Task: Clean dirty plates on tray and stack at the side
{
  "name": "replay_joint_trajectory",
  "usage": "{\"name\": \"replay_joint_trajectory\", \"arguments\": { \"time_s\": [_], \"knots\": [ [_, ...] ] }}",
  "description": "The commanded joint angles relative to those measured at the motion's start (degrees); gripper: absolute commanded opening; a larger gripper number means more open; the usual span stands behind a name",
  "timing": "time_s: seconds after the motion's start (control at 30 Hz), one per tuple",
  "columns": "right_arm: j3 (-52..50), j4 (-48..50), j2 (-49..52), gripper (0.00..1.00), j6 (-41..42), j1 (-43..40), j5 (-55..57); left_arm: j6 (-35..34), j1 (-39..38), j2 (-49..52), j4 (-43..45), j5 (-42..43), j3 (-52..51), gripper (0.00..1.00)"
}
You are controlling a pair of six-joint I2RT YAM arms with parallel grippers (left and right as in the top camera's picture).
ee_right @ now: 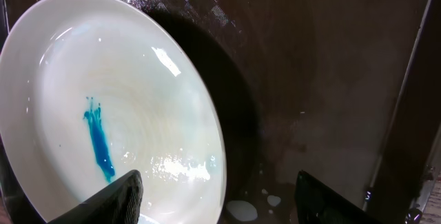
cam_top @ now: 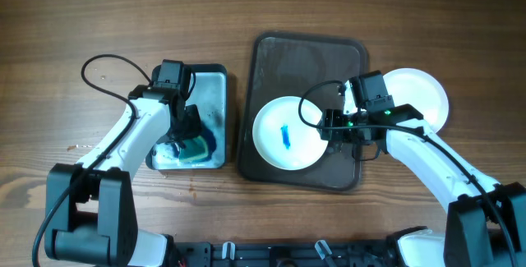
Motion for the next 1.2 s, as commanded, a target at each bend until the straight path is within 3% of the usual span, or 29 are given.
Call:
{"name": "replay_joint_trajectory", "arguments": {
  "time_s": [0.0, 0.2, 0.4, 0.6, 0.93, 0.97, 1.0, 1.17],
  "knots": [
    [0.9, -0.1, 0.6, 0.71, 0.4, -0.2, -1.2, -3.0, -0.1, -1.2, -1.1, -0.7, 1.0, 0.48],
    [0.9, 0.0, 0.6, 0.71, 0.4, -0.2, -1.2, -4.2, 0.0, -0.5, 0.6, -0.8, 0.1, 0.47],
    [0.8, -0.2, 0.7, 0.71, 0.4, -0.2, -1.2, -4.2, 0.0, 1.8, 6.5, 0.1, -3.6, 0.12],
    [0.0, -0.4, 1.5, 0.71, 0.3, -0.2, -1.4, -4.2, 0.0, 3.5, 8.6, 1.2, -6.5, 0.04],
    [0.0, 0.7, 2.8, 0.71, 0.2, -0.2, -1.4, -2.2, 0.0, -2.4, -0.4, 1.7, 2.2, 0.04],
    [0.0, 0.6, 2.8, 0.71, 0.2, -0.2, -1.4, -2.3, 0.0, -2.8, -1.1, 1.8, 2.8, 0.08],
    [0.0, 0.6, 2.8, 0.71, 0.2, -0.2, -1.4, -2.3, 0.0, -3.1, -1.4, 2.0, 2.8, 0.2],
    [0.0, 0.5, 2.8, 0.71, 0.3, -0.2, -1.4, -2.8, 0.0, -2.1, -3.5, 4.0, 1.6, 0.31]
  ]
}}
